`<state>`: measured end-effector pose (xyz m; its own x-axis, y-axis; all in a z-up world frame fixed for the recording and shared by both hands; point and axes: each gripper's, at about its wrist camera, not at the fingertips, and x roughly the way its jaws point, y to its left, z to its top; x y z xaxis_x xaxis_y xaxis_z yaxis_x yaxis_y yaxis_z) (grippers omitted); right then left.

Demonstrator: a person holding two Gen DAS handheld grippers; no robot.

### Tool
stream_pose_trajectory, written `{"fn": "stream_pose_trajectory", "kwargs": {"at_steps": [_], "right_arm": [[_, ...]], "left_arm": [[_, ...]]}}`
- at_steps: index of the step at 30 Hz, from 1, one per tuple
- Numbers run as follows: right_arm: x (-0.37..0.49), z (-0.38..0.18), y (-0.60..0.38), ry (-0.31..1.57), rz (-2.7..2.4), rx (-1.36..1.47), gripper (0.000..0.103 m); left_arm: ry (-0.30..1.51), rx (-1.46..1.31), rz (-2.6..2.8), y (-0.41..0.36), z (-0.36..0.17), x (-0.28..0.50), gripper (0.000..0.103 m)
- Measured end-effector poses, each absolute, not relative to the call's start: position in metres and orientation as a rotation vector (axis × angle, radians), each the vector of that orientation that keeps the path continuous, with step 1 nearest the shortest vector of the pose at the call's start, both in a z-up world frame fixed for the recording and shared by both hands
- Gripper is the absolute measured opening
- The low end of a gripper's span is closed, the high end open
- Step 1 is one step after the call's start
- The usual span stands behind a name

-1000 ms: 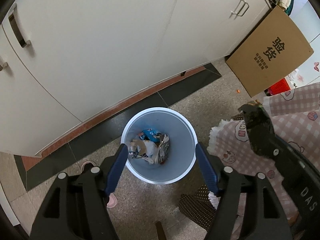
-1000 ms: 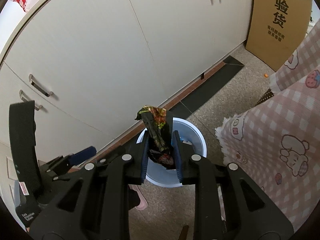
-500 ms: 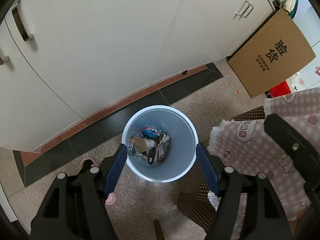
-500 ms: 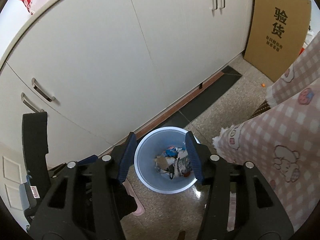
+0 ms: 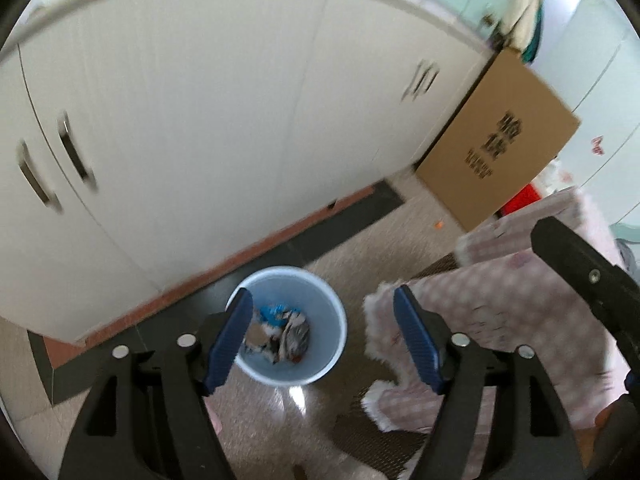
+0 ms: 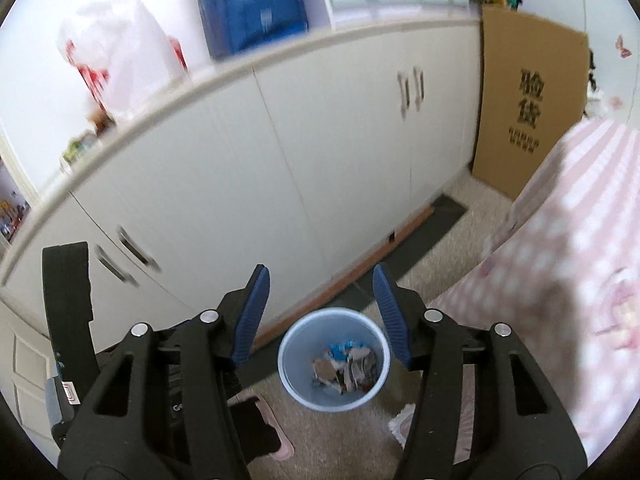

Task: Collect trash
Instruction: 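Move both tools back over the table toward the red-white wrappers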

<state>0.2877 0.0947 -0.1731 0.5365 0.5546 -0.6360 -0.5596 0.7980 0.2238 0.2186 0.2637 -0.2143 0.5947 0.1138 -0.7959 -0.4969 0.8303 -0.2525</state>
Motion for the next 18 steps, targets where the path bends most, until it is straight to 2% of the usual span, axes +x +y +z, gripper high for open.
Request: {"fn": "stream_pose_trajectory", "kwargs": {"at_steps": [7, 11, 18], "right_arm": [[0.272, -0.098, 0.013, 0.596, 0.614, 0.06, 0.06], [0.276, -0.078, -0.045, 0.553, 0.545, 0.099, 0.061], [0.289, -0.069, -0.167, 0.512, 0.312, 0.138, 0.062]], "left_arm": [[0.706, -0.405, 0.288, 0.198, -0.127, 0.225, 0.077], [0.692, -0.353, 0.18, 0.143, -0.098, 0.247, 0.078], [0.755, -0.216, -0.025, 0.027, -0.087, 0.295, 0.078]]}}
